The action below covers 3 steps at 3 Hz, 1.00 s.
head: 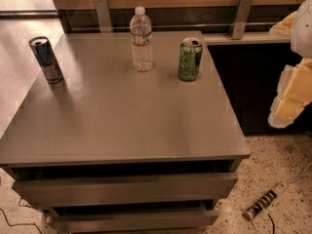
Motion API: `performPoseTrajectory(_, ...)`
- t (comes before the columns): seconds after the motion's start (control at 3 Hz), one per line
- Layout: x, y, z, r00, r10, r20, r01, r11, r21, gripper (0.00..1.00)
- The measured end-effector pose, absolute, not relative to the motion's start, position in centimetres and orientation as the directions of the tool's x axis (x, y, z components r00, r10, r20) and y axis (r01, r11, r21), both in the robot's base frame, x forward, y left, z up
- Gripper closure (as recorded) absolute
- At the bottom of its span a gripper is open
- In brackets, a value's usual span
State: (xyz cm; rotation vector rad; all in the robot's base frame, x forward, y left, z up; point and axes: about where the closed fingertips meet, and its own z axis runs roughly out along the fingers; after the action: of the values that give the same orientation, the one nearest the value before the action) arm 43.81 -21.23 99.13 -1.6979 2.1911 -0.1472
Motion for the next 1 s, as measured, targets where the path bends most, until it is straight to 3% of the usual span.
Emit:
performPoseTrajectory(0.67,44.6,-21.2,99.2,-0.213,-0.945,-0.248,-0.909,0.285,-0.306,0.0)
performPoseTrajectory(1.0,47.1,-21.5,99.2,-0.225,-0.912,-0.343,-0.884,0.339,-0.321,0.0)
